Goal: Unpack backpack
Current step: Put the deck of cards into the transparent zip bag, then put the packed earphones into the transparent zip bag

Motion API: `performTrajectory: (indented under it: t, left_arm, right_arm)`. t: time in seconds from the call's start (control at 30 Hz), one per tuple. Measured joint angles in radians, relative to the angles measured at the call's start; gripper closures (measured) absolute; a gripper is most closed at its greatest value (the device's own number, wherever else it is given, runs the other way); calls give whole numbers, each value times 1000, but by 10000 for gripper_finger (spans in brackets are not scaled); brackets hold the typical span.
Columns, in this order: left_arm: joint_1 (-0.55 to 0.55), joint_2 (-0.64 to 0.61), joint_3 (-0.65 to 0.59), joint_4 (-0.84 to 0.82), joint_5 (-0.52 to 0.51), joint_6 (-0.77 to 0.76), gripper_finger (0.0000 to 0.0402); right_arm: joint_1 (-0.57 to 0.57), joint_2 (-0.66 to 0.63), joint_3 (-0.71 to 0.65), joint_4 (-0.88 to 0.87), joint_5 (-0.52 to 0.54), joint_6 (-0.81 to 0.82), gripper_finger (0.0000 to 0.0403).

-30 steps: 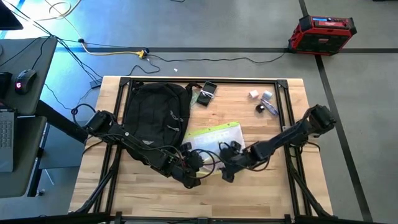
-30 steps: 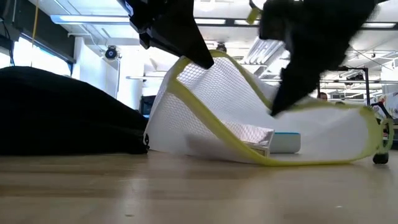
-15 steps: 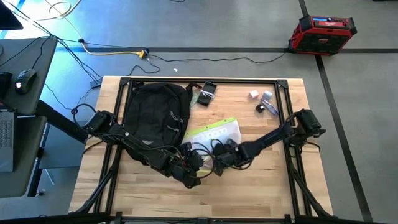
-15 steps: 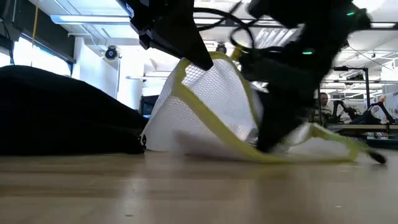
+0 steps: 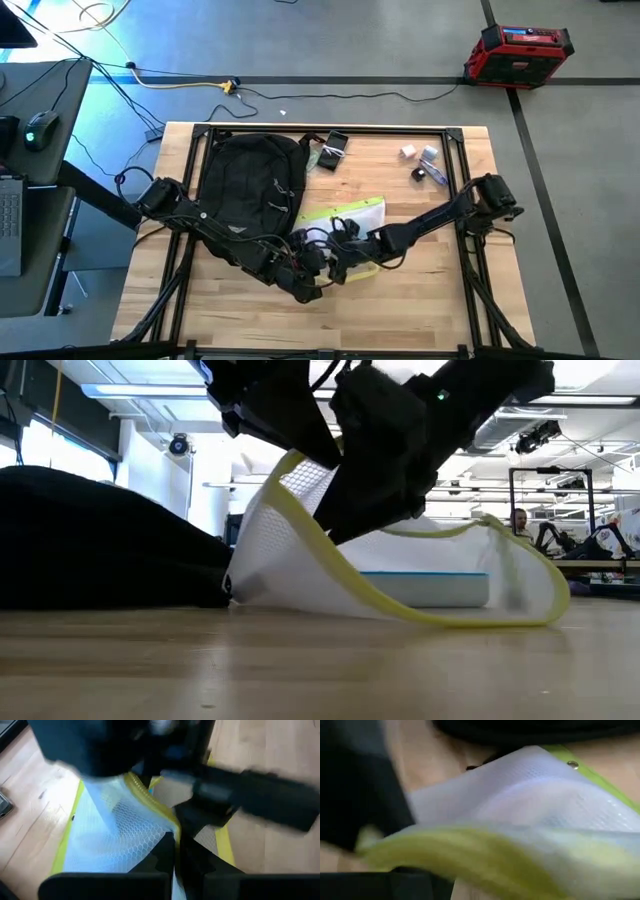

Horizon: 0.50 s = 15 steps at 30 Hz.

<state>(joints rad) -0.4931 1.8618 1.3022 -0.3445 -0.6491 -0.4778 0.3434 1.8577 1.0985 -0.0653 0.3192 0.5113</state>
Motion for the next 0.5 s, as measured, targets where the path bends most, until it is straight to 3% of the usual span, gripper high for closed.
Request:
performTrajectory:
  t: [0.23,0.33,0.4,0.5]
  left_arm:
    - [-1,2,0,-10,-3,-1,402]
    - [3,2,-12,3,10,-30,402]
    - [7,2,-33,18,28,-48,402]
    - [13,2,-77,88,69,-64,402]
  right_arm:
    - [114,-94,3,-125,-158,-115,192]
    - [190,-131,3,-170,-156,-162,192]
    - [237,-163,3,-181,-73,-170,192]
    - [265,-203,3,-199,205,-118,192]
